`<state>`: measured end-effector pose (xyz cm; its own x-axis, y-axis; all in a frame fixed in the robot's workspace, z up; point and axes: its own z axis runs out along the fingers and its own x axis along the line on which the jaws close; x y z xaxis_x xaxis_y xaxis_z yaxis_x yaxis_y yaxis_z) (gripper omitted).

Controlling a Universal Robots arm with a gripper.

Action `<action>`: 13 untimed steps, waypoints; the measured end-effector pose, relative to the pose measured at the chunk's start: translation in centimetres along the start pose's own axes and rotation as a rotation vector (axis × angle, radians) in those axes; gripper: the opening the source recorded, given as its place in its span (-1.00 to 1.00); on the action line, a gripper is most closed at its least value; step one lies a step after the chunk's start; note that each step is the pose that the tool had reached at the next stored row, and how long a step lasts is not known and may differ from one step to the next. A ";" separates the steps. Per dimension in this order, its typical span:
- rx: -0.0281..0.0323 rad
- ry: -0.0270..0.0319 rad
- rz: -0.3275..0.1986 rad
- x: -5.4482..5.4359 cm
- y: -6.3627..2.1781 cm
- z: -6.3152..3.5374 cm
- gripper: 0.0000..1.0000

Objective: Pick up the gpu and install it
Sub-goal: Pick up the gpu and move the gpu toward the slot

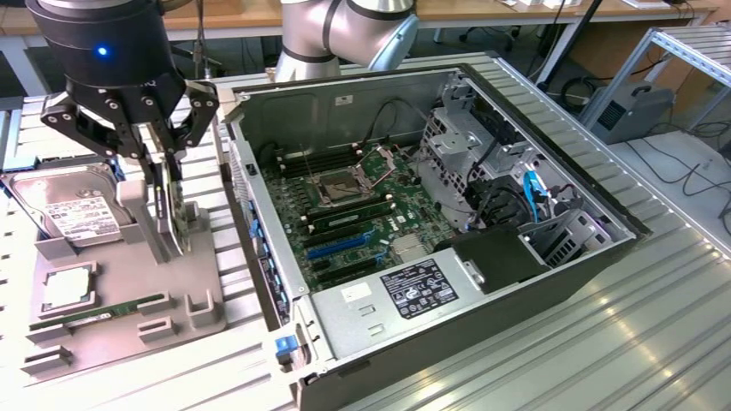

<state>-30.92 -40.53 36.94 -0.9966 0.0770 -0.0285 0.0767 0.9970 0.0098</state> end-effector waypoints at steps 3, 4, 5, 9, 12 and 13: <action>0.0000 0.0000 0.000 0.0 0.00 -0.09 -0.45; 0.0000 0.0000 0.000 0.0 0.00 -0.11 -0.45; 0.0000 0.0000 0.000 0.0 0.00 -0.13 -0.45; 0.0000 0.0000 0.000 0.0 0.00 -0.23 -0.45; 0.0000 0.0000 0.000 0.0 0.00 -0.32 -0.45; -0.0001 -0.0001 0.000 0.0 0.00 -0.34 -0.45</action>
<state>-30.91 -40.53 37.27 -0.9966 0.0770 -0.0286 0.0767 0.9970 0.0100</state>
